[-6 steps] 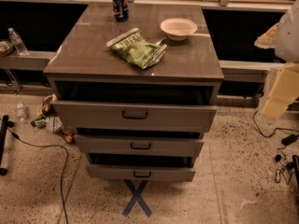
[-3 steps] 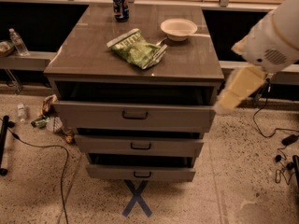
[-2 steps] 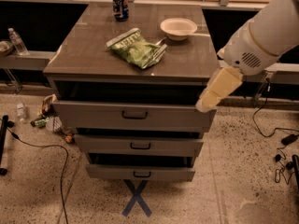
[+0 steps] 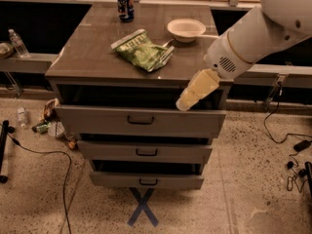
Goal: Move green jalapeno chip bag near pepsi can
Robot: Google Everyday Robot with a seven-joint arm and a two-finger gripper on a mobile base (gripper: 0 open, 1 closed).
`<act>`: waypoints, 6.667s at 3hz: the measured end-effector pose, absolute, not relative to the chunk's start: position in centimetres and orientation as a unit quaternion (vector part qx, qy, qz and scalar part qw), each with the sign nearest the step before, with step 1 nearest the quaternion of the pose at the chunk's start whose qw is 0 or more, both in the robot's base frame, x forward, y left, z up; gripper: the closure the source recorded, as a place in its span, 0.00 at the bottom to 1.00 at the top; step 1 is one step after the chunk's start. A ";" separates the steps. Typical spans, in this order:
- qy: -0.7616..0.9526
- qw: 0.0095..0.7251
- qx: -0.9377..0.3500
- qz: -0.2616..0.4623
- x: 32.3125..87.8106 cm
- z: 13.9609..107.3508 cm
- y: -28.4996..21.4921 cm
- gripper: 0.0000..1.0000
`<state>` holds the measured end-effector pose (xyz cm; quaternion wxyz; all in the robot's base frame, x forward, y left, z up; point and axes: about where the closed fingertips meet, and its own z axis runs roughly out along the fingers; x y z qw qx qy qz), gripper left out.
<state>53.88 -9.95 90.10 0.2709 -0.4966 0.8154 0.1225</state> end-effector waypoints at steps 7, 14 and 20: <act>0.792 0.490 -0.308 0.195 70.2 90.3 2.9 0.00; 0.735 0.552 -0.323 0.226 82.0 90.1 9.5 1.00; 0.754 0.570 -0.287 0.153 95.4 89.6 10.4 0.29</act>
Offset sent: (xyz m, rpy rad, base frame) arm 0.0746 0.0488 0.0449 0.3315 -0.1891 -0.1979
